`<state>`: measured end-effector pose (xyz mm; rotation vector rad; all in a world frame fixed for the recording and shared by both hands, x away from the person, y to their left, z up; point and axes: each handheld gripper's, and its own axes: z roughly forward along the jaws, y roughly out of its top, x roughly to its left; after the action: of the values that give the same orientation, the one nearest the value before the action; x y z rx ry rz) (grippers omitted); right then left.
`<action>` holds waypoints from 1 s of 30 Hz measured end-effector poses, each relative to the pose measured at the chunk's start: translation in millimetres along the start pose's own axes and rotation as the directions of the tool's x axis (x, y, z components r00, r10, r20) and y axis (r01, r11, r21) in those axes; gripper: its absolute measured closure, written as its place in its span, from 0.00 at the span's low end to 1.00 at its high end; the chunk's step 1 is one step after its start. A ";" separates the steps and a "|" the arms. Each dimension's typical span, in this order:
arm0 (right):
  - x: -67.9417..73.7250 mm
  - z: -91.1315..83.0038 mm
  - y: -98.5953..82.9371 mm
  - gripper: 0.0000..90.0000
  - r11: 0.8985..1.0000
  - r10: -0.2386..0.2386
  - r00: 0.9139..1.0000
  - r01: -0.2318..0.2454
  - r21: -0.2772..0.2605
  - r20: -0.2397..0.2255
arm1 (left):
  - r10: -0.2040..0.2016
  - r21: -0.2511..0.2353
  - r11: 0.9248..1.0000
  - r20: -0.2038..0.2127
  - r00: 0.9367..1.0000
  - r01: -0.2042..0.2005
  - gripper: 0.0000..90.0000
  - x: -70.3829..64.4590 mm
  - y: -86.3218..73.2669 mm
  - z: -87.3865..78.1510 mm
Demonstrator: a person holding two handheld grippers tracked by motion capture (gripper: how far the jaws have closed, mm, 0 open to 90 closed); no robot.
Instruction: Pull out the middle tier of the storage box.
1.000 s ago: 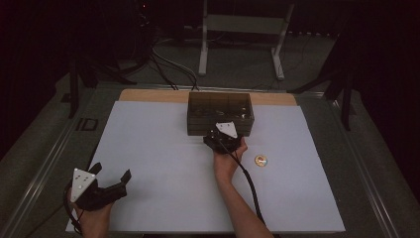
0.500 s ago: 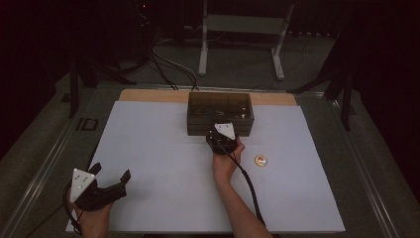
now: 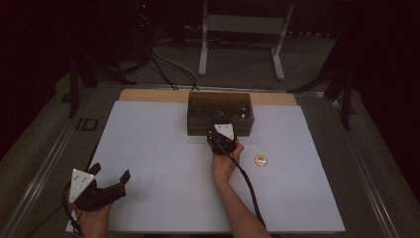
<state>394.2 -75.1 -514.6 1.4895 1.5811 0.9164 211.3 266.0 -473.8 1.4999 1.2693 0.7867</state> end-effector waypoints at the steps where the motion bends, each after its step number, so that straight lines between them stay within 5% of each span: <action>1: 0.0 0.2 0.1 0.53 1.000 0.004 1.000 -0.004 0.001 0.001 | -0.001 0.000 1.000 0.000 1.000 0.001 0.01 -0.1 0.0 0.0; 30: 6.1 4.4 -2.1 0.62 0.999 0.023 1.000 -0.023 0.025 0.020 | -0.003 -0.001 1.000 0.000 1.000 0.003 0.01 0.4 -0.2 -1.3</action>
<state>396.9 -69.1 -518.7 1.5331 1.5695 0.8950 210.2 266.8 -473.7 1.4969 1.2698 0.7854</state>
